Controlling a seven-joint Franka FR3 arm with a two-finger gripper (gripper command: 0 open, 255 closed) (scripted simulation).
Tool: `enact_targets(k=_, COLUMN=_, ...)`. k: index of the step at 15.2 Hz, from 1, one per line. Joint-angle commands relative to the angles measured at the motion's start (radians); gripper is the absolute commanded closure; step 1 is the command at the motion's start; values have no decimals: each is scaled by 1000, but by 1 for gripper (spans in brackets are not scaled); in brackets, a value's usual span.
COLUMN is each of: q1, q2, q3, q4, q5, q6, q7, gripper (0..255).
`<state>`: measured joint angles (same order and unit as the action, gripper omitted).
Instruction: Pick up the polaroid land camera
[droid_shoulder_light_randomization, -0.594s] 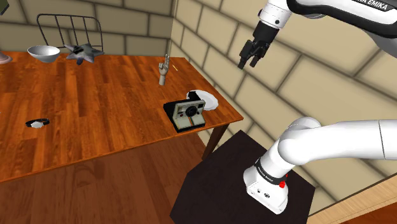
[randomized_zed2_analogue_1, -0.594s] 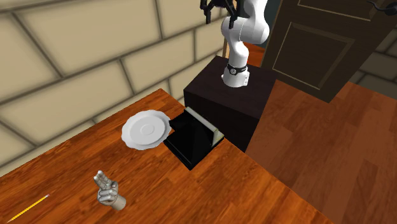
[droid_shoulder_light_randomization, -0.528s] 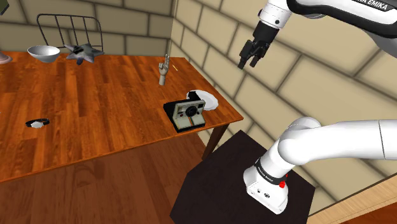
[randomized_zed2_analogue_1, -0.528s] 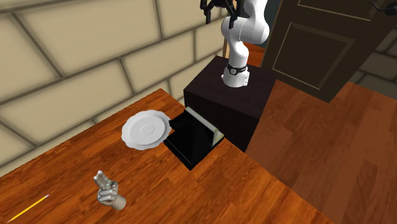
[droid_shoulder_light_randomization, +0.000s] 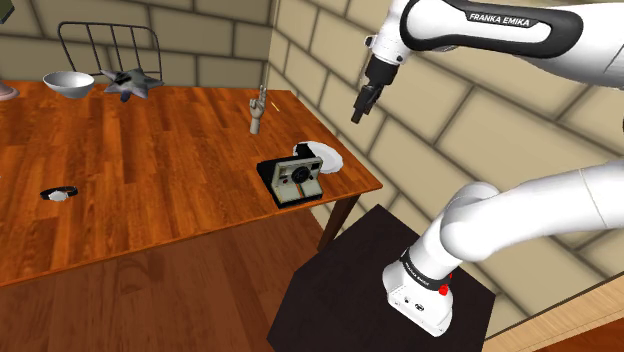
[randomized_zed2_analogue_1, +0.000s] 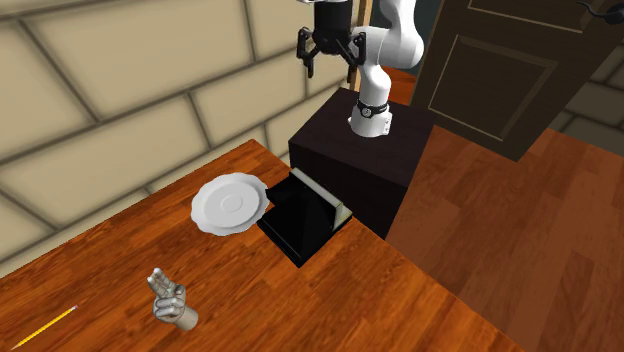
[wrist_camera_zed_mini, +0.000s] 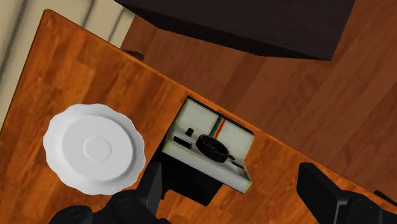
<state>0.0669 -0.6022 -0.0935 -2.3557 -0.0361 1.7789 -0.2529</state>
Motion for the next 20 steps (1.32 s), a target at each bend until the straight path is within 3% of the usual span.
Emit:
enact_targets(k=1, q1=25, q2=66, q3=-18, q4=-2, q5=-9, q6=61, q7=-88, gripper=0)
enact_targets(k=11, q1=136, q2=400, q3=-59, q4=41, q5=-15, q6=311, q7=-487, gripper=0)
enact_targets(k=20, q1=198, q2=695, q3=-22, q4=123, q5=-11, q6=494, q7=-809, gripper=0)
